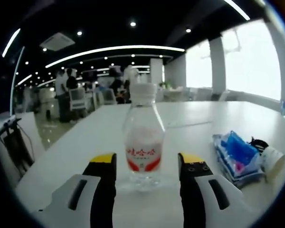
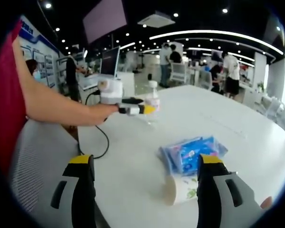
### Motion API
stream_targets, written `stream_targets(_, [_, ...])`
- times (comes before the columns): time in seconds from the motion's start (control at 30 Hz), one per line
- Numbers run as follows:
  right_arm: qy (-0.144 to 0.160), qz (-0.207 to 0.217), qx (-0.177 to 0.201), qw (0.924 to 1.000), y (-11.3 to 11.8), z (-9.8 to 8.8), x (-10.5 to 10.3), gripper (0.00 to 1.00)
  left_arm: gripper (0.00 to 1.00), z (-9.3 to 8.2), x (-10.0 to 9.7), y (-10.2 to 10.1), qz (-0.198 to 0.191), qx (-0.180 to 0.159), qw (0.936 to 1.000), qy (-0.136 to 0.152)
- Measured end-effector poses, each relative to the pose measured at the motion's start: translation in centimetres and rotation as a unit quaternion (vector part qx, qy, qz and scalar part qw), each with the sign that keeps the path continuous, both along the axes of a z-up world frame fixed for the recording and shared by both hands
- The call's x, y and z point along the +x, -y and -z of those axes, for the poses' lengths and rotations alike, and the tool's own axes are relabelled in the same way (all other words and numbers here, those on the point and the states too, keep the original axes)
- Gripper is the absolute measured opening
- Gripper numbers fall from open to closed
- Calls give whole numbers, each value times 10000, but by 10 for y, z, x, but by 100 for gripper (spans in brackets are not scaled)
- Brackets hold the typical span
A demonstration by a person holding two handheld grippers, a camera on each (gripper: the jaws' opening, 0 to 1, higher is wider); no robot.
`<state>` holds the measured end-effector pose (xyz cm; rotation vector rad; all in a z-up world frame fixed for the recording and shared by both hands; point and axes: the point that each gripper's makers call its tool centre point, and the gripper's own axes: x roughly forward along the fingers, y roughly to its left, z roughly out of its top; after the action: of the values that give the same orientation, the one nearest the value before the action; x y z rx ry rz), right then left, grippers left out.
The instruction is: Arrange the tabletop items into an orderly group along one side of the table until the central work area is clear of visible clutter.
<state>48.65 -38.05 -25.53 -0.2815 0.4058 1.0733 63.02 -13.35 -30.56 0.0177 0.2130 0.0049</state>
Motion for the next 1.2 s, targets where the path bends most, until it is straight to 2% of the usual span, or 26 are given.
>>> stream_targets(0.37, [72,-5,29,10000,0,-5,-2,88,51,-13,-14,-1,125,11,9999,-47])
stream_targets(0.63, [141,-10,58,9999,0,-9,-3,88,52,-24,-25,9,334,0,9994,-77])
stream_targets(0.97, [206,0,69,9998,2,-15,-7,88,51,-54,-42,18,562,-30,9983,131])
stream_targets(1.2, [272,-16,66,9996,0,-18,-9,88,51,-67,-54,27,737,-127,9969,248])
